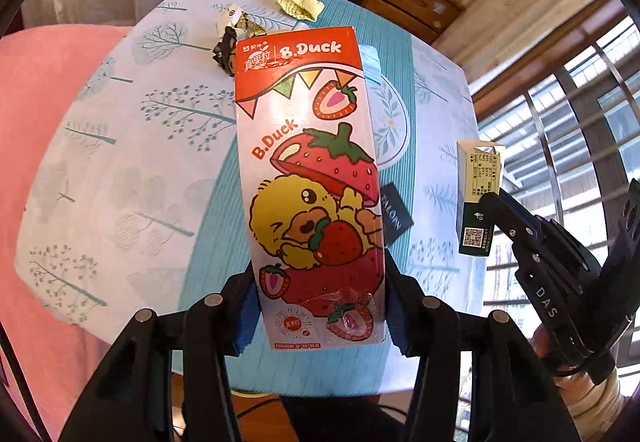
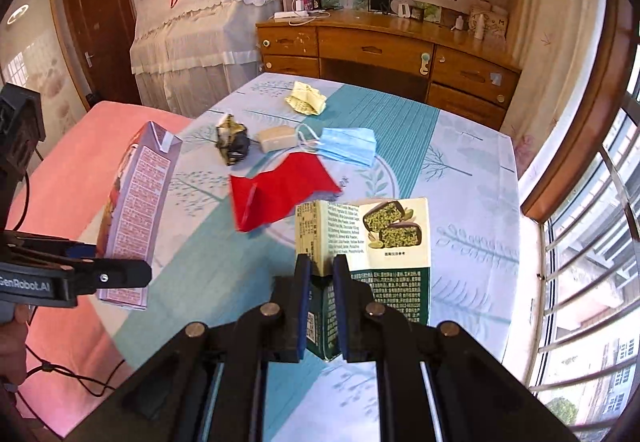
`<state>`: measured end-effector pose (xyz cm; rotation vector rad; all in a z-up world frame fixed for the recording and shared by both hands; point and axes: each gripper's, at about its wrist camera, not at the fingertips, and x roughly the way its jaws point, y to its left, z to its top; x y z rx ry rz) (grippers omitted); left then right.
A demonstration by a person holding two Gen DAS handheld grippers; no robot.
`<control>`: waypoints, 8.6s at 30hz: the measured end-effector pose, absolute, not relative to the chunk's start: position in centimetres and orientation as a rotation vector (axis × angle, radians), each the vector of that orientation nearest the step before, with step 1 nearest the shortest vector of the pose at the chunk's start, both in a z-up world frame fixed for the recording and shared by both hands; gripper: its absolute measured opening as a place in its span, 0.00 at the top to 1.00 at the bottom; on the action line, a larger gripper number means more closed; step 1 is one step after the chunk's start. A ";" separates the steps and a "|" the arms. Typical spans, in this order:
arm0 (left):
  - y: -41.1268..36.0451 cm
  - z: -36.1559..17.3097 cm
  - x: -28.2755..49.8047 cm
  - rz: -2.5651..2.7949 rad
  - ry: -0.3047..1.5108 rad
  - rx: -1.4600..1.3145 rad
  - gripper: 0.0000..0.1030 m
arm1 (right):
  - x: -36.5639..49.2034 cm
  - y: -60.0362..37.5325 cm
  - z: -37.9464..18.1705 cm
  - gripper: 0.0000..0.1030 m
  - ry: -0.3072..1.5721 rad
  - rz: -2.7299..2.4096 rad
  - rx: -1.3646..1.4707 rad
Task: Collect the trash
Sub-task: 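Carry the juice carton and snack box with both grippers over the bin, then open both grippers to drop the carton and snack box into the bin, then raise both tools from the bin and move them over the table, then grasp the black TALOPN card with the right gripper while the left gripper approaches the red pouch, then grasp the red cloth pouch with the left gripper and lift it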
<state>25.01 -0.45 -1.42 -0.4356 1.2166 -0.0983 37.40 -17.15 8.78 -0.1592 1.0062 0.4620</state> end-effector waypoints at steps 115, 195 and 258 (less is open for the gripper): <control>6.6 2.0 0.4 -0.285 1.018 -0.113 0.03 | 12.7 -12.4 9.3 0.54 1.213 0.041 0.188; -0.7 -11.2 44.4 0.266 1.370 -0.603 0.01 | 51.3 -19.9 -5.3 0.31 1.301 0.568 -0.117; 5.3 -3.4 21.5 -0.396 1.341 -0.415 0.97 | 24.3 -11.6 5.1 0.31 1.159 0.289 0.111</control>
